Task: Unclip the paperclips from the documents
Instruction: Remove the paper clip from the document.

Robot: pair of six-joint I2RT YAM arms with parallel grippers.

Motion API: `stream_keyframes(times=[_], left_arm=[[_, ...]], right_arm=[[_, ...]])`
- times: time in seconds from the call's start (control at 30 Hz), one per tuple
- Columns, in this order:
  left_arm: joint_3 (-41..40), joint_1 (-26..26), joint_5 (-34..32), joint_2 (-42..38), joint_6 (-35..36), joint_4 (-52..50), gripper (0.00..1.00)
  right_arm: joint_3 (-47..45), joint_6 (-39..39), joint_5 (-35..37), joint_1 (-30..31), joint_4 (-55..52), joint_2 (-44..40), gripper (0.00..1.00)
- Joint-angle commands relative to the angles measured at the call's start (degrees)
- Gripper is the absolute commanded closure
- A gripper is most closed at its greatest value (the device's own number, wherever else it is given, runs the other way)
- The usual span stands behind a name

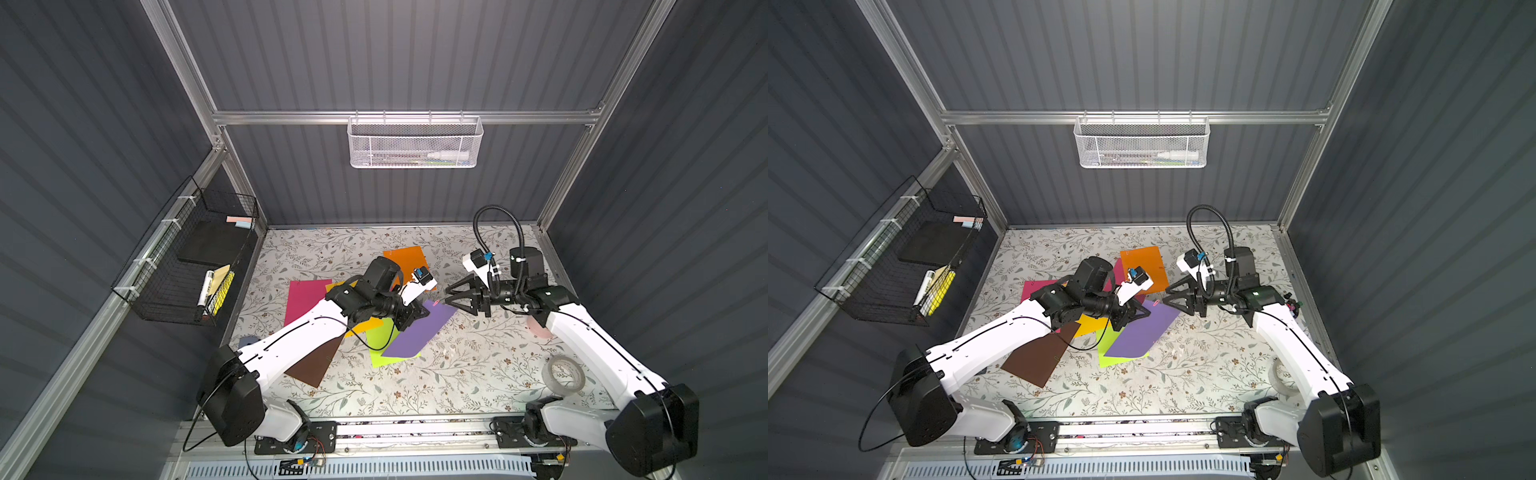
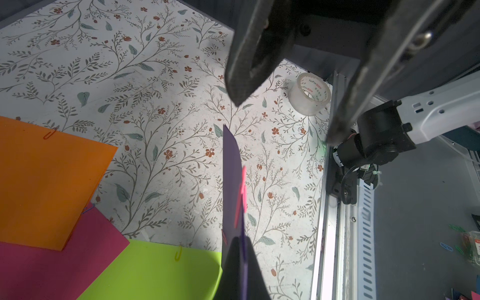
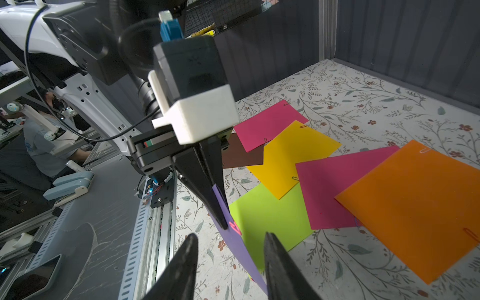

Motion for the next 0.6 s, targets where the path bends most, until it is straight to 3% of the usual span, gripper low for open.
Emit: stream_keyframes(times=[0.0, 0.27, 0.57], left_arm=[[1.38, 0.11, 2.37, -2.0, 1.42, -1.42, 1.0], [1.52, 0.01, 4.17, -3.47, 1.82, -1.79, 1.0], [1.78, -0.08, 4.01, -4.51, 1.38, -1.69, 1.0]], right_arm=[[1.44, -0.34, -3.84, 0.37, 0.49, 1.82, 0.57], [5.21, -6.11, -11.57, 0.81, -4.52, 6.45, 0.62], [5.67, -8.22, -12.6, 2.65, -7.77, 6.52, 0.69]])
